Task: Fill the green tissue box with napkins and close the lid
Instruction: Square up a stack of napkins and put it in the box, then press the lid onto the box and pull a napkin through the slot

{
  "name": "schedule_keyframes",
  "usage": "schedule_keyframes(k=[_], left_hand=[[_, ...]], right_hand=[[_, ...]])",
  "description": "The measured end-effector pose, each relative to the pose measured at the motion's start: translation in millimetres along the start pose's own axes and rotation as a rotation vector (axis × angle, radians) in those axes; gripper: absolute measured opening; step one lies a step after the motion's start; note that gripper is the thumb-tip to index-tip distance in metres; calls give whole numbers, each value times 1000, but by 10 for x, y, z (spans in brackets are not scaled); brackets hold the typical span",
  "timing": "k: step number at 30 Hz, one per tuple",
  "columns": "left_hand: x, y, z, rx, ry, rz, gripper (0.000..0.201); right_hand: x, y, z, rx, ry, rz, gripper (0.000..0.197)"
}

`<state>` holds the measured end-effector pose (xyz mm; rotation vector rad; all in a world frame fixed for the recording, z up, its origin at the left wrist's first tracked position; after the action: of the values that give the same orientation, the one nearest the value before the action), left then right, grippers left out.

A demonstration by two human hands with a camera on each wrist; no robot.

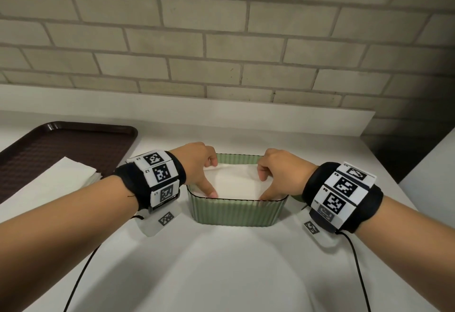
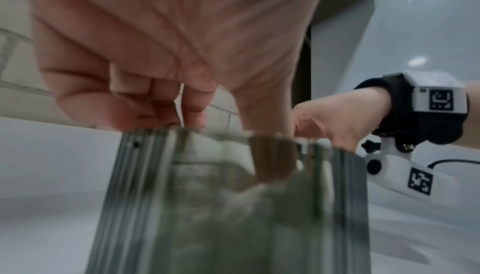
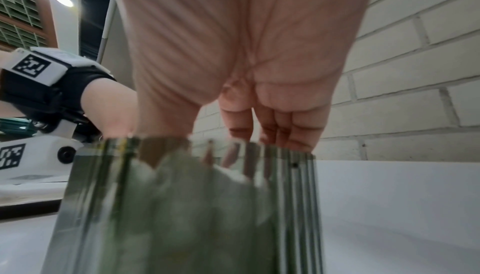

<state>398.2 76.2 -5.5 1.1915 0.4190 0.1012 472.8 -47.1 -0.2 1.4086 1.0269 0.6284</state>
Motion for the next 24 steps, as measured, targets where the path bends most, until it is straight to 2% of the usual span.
schedule_keyframes(k=[5, 7, 9, 11, 12, 15, 17, 21, 24], left_hand=[[24, -30, 11, -11, 16, 9, 62], [56, -43, 16, -2, 27, 21, 61], [92, -72, 22, 27, 25, 16, 60], [123, -81, 27, 53, 15, 12, 59], [139, -76, 32, 58, 8, 14, 57], [169, -41, 68, 49, -20, 25, 48], [172, -15, 109, 26, -49, 48, 47], [152, 0, 182, -53, -125, 99, 46], [121, 26, 222, -68, -169, 149, 45]], right_hand=[[-103, 59, 42, 176, 40, 22, 43], [-156, 107, 61, 238, 73, 57, 38], [-212, 310, 191, 328, 68, 250, 23], [-289, 490, 546, 429, -43, 448, 11], [-308, 499, 751, 435, -120, 471, 9], [-314, 178, 1363, 314, -344, 256, 12], [-390, -85, 1632, 241, -427, 117, 21], [-478, -479, 1791, 105, -438, -64, 49], [-447, -546, 1783, 20, -409, -81, 61]])
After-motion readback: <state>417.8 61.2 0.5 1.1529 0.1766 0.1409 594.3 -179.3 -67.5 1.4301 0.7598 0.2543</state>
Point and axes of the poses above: each hand's wrist, its own x-axis towards the middle knuckle, its own y-axis out of the back of the hand, z = x × y, the point moved 10 cm from there along x, towards the middle knuckle, and after that the axes turned 4 degrees about -x, right-handed, at the moved point
